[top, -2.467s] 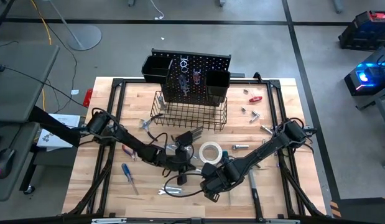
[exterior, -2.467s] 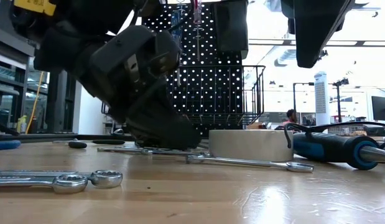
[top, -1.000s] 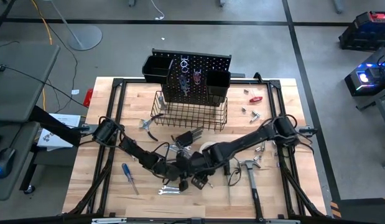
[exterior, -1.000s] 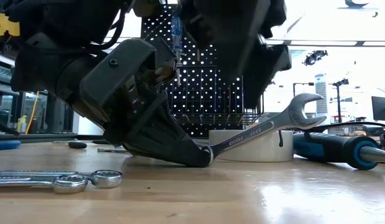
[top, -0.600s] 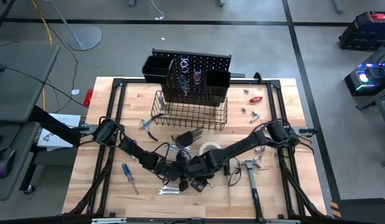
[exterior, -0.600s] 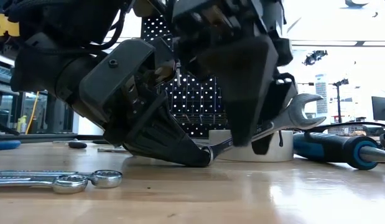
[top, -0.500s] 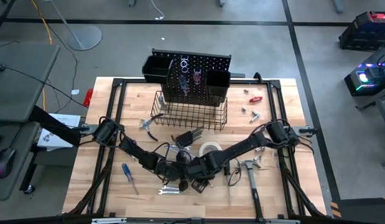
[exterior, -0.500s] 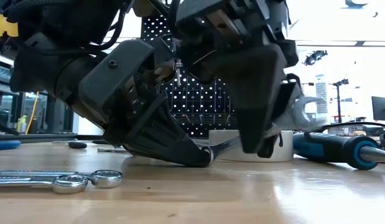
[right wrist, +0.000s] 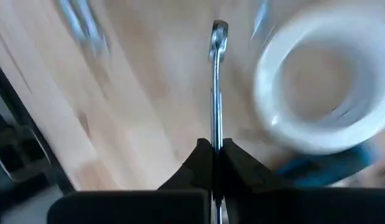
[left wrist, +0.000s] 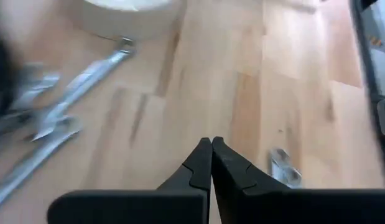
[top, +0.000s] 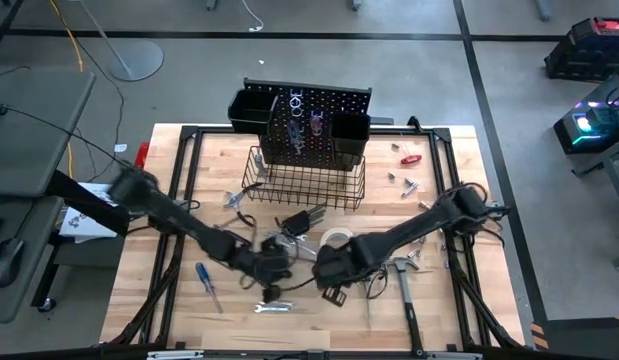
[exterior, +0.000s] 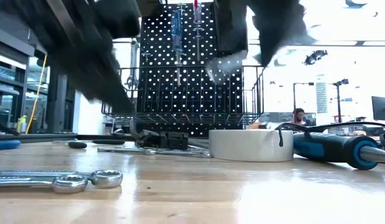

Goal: Hang tools onto peg board
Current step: Hang the wrench on the peg board

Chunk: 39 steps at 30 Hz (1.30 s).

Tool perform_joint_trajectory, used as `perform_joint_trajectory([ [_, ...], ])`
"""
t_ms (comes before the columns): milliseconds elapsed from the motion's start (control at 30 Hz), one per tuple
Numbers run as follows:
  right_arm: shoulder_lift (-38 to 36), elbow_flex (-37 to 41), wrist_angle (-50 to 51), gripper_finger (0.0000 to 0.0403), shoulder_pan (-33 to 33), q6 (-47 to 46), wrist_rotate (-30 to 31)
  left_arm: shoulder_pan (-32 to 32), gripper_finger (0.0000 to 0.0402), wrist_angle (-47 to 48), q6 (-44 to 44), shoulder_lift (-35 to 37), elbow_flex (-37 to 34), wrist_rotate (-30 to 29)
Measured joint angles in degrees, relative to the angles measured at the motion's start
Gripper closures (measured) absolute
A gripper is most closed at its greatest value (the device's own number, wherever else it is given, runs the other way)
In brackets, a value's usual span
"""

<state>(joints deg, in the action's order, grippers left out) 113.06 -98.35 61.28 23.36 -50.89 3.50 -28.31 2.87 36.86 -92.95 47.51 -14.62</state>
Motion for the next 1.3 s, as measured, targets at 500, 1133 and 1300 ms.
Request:
perform_joint_trajectory([
  [500,-1.7,0.0,-44.4,0.0402,-18.7,17.8,9.4,-13.9,0.0402,32.0,16.2,35.1,0.2,-40.6],
  [1133,2.2,0.0,-49.6,0.0403,-25.3,18.8,4.9,-11.7,0.0402,35.8,14.0,41.8,0.3,-46.4],
  [1300,2.2,0.0,-50.7,0.0403,-25.7,19.7,5.7,-11.7,0.0402,34.7,14.0,41.8,0.3,-46.5],
])
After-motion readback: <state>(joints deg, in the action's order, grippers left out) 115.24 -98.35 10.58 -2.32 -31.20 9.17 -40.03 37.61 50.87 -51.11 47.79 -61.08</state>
